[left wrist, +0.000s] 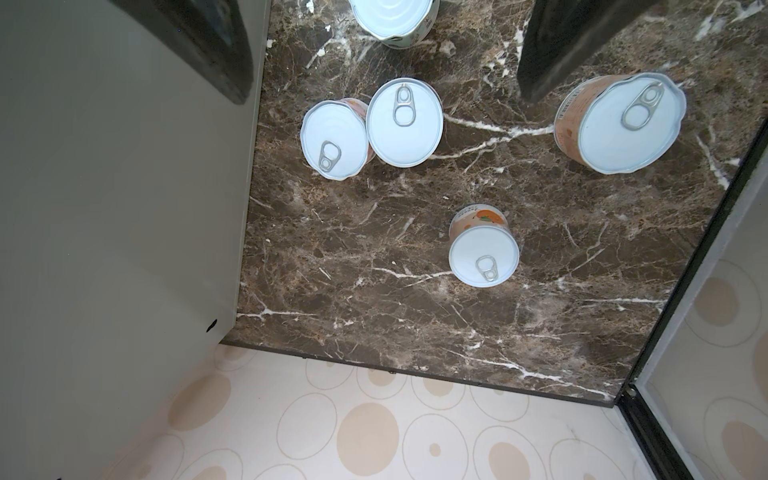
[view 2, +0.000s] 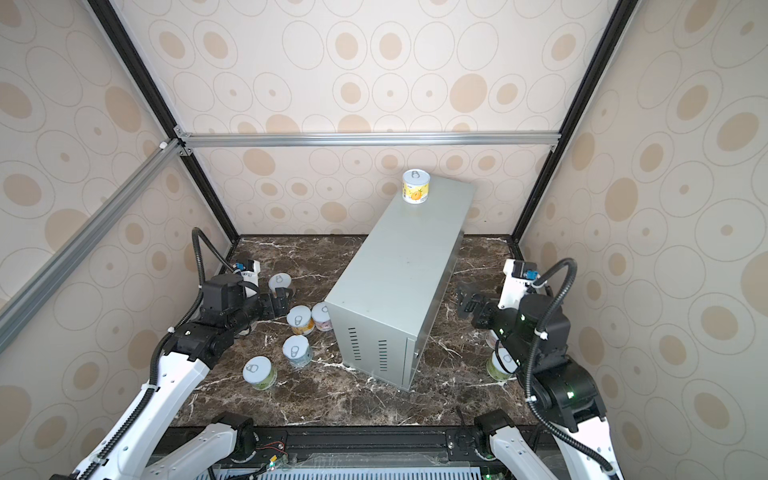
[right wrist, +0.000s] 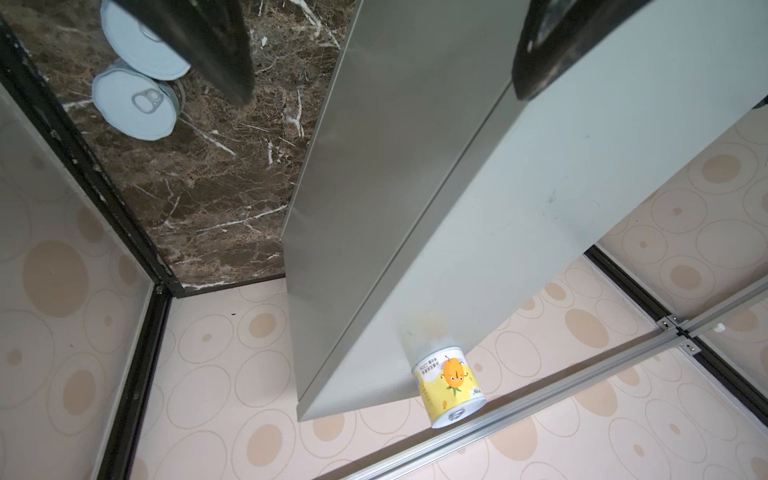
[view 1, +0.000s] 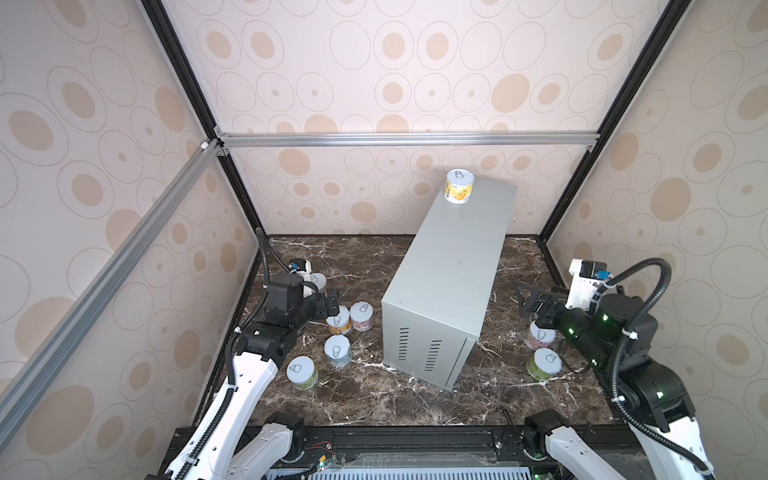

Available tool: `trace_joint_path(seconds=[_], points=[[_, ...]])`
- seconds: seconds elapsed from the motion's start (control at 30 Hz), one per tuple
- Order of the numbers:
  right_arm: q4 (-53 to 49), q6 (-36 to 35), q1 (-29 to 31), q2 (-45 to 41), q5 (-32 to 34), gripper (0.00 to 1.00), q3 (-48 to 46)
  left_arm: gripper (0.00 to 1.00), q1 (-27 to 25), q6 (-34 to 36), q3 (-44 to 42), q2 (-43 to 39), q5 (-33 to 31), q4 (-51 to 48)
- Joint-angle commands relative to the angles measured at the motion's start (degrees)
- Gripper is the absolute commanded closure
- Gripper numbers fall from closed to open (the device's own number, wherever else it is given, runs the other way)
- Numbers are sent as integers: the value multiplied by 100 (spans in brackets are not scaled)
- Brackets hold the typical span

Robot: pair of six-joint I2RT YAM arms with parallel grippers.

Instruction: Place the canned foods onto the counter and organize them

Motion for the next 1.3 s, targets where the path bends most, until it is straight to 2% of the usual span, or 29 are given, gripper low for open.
trace_joint_path(seconds=[0.0,0.3,0.73,1.07,1.27], points=[[-22,516,1,-316,166,1,-603,1,-27,-80,-249,-54,-117,-136],[51,959,-3,-783,150,1,-1772,1,-29,-95,-450,310,-144,162],[322,1039,-4,-1170,317,1,-2837,1,-26,-22,-399,1333,-88,622],[577,833,3,-1307,484,1,-3239,1,-32,360,-336,1808,-277,389],[783,740,-2,-1300,668,1,-3512,1,-57,450,-337,2115,-130,380]])
